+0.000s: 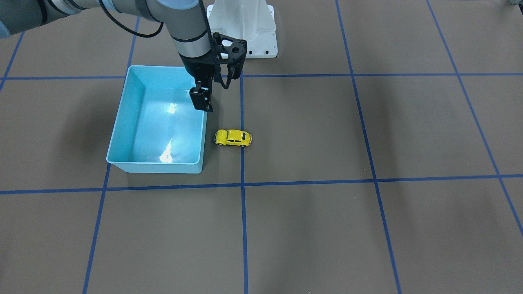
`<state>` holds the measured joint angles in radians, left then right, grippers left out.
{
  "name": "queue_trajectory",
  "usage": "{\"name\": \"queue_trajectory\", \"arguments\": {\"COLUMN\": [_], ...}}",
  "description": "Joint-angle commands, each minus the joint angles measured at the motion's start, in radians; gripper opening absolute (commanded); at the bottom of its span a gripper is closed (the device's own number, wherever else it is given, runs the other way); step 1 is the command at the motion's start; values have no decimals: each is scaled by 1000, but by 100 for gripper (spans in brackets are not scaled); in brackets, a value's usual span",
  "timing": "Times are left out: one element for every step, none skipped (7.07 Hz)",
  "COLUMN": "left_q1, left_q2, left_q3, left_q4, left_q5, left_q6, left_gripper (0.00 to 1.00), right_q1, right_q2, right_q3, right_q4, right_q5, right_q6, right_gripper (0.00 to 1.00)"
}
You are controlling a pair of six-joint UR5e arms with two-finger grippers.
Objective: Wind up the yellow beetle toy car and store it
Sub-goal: 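Move the right gripper over the car while the left arm withdraws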
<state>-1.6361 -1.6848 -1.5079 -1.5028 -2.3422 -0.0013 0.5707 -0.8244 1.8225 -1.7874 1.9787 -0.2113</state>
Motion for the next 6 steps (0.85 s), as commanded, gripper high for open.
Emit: {"name": "queue_trajectory", "arguments": {"left_q1": [-1, -1, -1, -1, -1, -1], "left_q2": [0, 0, 5, 5, 7, 7], "left_q3": [-6, -5, 0, 0, 0, 0], "left_q4": [1, 1, 1, 1, 1, 1], "left_q5": [0, -18, -43, -43, -43, -43], "left_q6": [0, 0, 0, 0, 0, 0], "left_gripper": [100, 100, 100, 100, 100, 100], "right_q1": [-43, -41, -40, -43, -55, -58], "right_q2": [36, 62, 64, 65, 61, 59], "right_q3": [-197, -297, -310, -334, -359, -362], "right_q4": [172, 231, 233, 240, 265, 269], "right_q5": [-52, -61, -75, -84, -84, -84], "right_q6": [-100, -126, -163, -161, -160, -154], "right_gripper": [100, 100, 100, 100, 100, 100]}}
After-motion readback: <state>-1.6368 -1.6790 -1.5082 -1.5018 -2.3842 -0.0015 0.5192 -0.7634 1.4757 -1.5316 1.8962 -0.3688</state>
